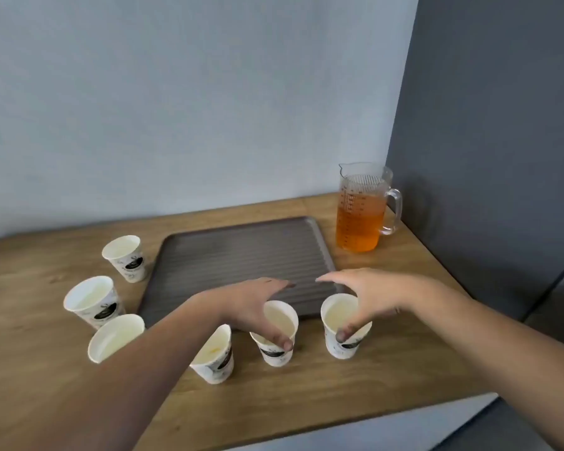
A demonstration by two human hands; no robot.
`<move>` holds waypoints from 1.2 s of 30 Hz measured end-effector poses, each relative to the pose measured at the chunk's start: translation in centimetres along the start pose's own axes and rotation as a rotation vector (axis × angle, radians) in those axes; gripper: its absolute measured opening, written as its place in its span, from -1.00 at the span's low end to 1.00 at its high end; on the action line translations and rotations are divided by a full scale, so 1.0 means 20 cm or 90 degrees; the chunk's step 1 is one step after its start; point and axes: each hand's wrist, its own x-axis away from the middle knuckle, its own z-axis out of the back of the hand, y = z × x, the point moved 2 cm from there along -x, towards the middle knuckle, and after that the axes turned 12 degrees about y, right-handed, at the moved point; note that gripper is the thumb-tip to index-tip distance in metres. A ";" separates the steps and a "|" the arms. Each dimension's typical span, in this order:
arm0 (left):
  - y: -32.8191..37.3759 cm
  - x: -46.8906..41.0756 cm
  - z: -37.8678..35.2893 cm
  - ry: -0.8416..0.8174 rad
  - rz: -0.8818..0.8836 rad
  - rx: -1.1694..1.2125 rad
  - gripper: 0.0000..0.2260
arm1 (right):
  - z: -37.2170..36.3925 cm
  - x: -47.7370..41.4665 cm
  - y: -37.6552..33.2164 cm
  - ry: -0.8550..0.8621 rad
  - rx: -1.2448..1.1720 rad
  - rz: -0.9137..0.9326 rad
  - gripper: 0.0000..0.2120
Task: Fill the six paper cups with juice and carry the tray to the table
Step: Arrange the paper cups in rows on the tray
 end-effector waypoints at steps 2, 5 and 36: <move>0.02 -0.01 -0.01 0.016 -0.014 -0.065 0.02 | -0.02 -0.01 -0.02 -0.002 0.029 0.006 0.03; 0.02 -0.02 -0.05 0.026 0.012 -0.109 -0.18 | -0.10 -0.03 0.01 -0.009 0.062 0.003 -0.10; -0.60 -0.79 0.46 0.362 0.184 0.010 -0.29 | 0.18 -1.26 0.11 0.285 -0.018 -0.058 -0.18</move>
